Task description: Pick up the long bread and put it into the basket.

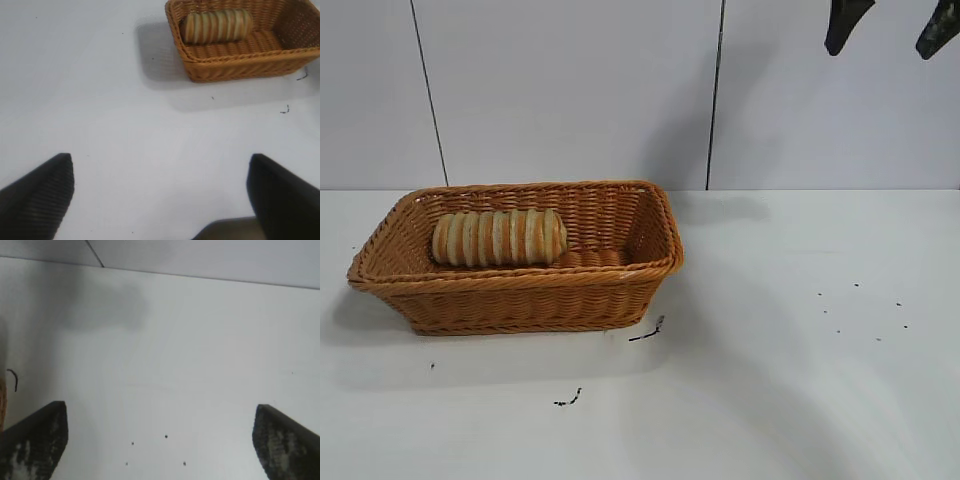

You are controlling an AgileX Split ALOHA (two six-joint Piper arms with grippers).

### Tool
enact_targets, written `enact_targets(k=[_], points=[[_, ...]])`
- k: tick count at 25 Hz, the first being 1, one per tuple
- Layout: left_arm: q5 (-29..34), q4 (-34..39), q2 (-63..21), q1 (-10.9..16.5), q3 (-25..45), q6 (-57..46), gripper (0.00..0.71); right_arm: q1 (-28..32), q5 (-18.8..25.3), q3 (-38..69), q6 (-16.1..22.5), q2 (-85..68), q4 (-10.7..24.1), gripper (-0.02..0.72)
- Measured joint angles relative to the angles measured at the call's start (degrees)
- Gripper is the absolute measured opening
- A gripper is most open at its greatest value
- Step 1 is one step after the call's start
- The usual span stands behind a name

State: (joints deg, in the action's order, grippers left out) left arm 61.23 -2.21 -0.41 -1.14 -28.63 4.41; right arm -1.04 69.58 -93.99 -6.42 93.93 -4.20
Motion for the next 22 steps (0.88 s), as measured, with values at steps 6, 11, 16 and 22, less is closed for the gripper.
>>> enact_targets(k=[6,11,16,22], points=[[0.0,0.0,0.0,0.0,0.0,0.0,0.692,0.0,0.1,23.8,0.0,-19.9,0.4,0.689],[0.0,0.0,0.0,0.0,0.0,0.0,0.692,0.0,-1.0,44.0,0.0,-36.4,0.6,0.689],[0.0,0.0,0.0,0.0,0.0,0.0,0.692,0.0,-8.6,59.1,0.0,-53.7,0.6,0.689],[0.0,0.0,0.0,0.0,0.0,0.0,0.692,0.0,-10.9,65.0,1.7,-71.3,0.7,0.689]])
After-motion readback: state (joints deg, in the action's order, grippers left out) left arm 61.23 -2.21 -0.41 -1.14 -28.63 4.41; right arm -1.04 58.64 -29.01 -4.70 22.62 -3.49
